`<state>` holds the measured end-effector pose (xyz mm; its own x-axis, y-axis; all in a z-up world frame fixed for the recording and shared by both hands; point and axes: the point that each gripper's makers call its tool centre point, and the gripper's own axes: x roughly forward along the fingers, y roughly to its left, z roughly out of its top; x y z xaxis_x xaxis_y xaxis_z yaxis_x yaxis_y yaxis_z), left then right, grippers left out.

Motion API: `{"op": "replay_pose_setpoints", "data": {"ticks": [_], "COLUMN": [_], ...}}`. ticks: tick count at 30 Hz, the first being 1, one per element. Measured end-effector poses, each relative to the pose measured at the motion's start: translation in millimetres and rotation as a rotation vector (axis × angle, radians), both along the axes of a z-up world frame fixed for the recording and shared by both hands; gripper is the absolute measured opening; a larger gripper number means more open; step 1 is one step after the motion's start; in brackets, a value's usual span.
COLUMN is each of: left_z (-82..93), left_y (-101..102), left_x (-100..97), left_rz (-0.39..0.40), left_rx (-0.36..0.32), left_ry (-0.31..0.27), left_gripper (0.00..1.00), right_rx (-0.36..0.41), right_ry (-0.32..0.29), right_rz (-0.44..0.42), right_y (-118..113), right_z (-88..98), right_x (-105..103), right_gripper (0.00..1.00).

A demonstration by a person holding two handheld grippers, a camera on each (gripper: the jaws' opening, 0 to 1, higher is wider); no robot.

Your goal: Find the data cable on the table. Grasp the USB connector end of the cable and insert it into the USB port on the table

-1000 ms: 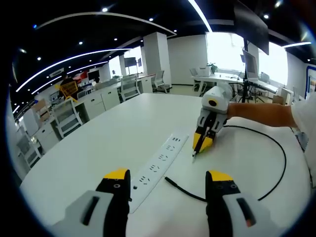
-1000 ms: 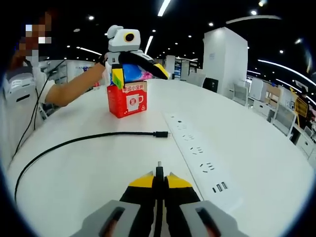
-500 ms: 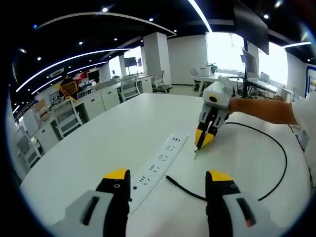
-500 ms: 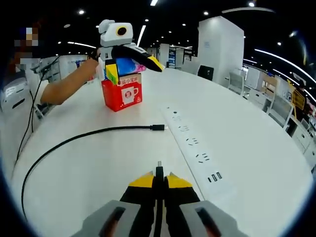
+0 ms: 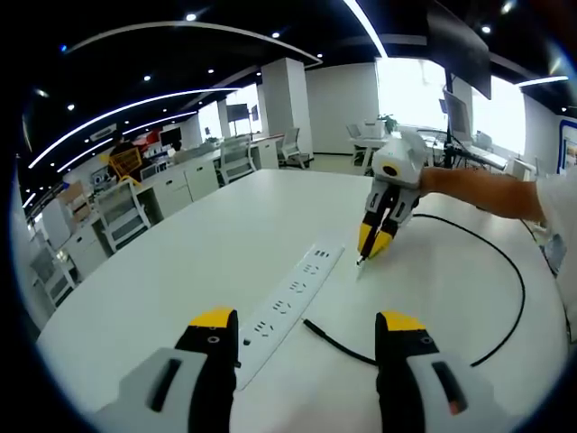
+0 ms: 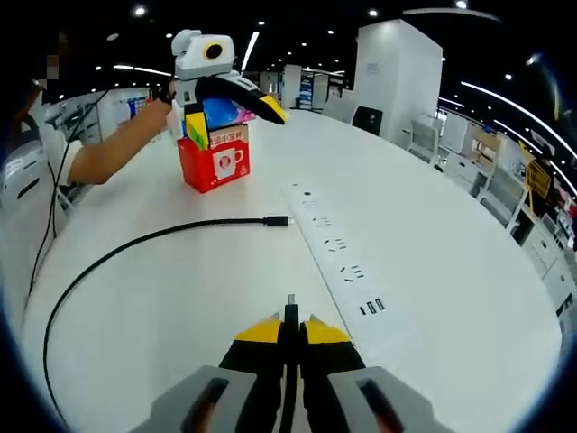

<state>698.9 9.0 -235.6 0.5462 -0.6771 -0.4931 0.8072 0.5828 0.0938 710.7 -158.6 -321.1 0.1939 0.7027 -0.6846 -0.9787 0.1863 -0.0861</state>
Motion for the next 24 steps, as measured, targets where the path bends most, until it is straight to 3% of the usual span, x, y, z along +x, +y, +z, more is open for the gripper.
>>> {"op": "replay_pose_setpoints", "data": {"ticks": [9, 24], "left_z": [-0.2, -0.8], "left_y": [-0.9, -0.8], "left_x": [-0.7, -1.1], "left_rz": [-0.001, -0.002], "left_rx": [-0.003, -0.003], "left_ry": [0.0, 0.001], "left_gripper": [0.62, 0.62], "right_rx": [-0.189, -0.389], "right_ry": [-0.039, -0.049], "right_rz": [-0.002, 0.009], "right_y": [-16.8, -24.1], "right_z": [-2.5, -5.1], "right_x": [13.7, 34.4], "right_gripper": [0.09, 0.09]}}
